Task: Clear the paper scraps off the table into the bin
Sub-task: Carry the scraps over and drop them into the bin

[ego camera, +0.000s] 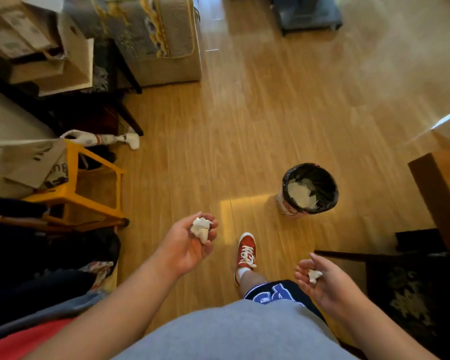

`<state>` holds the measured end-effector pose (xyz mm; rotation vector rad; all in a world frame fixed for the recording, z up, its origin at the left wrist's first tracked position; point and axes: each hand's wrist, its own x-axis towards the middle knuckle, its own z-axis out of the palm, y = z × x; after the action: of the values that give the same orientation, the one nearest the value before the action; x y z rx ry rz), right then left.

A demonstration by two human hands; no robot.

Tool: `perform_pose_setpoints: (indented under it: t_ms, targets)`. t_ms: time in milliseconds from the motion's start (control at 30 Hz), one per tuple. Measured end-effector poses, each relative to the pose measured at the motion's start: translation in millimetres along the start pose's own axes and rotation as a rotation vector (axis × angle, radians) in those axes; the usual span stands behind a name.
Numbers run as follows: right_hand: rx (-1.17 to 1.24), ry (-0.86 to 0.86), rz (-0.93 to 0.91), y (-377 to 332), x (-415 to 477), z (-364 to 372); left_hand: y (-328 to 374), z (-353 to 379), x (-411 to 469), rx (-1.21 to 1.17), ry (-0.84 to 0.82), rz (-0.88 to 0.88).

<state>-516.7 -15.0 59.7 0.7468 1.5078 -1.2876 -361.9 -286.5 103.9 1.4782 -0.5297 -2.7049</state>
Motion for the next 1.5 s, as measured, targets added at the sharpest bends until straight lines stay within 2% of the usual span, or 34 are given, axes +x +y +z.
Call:
perform_pose_setpoints:
  t_ms: [233, 533, 667, 833, 967, 1100, 1367, 1500]
  targets:
    - [-0.035, -0.05, -0.008, -132, 40, 54, 86, 62, 48, -0.02, 0.035, 0.039]
    - [-0.016, -0.208, -0.056, -280, 75, 196, 186, 71, 103, -0.134, 0.187, 0.045]
    - [-0.001, -0.248, -0.064, -336, 99, 255, 253, 74, 148, -0.08, 0.198, 0.057]
    - [0.106, -0.171, -0.06, -397, 129, 291, 351, 105, 214, 0.108, 0.173, 0.014]
    - [0.277, -0.066, -0.063, -435, 138, 281, 411, 162, 264, 0.28, 0.095, -0.069]
    - [0.486, 0.069, -0.061, -451, 143, 247, 435, 243, 315, 0.424, -0.014, -0.152]
    - [0.819, 0.275, -0.007, -468, 161, 164, 412, 429, 409, 0.685, -0.214, -0.298]
    - [0.95, 0.313, 0.0, -496, 178, 124, 391, 513, 449, 0.766, -0.27, -0.337]
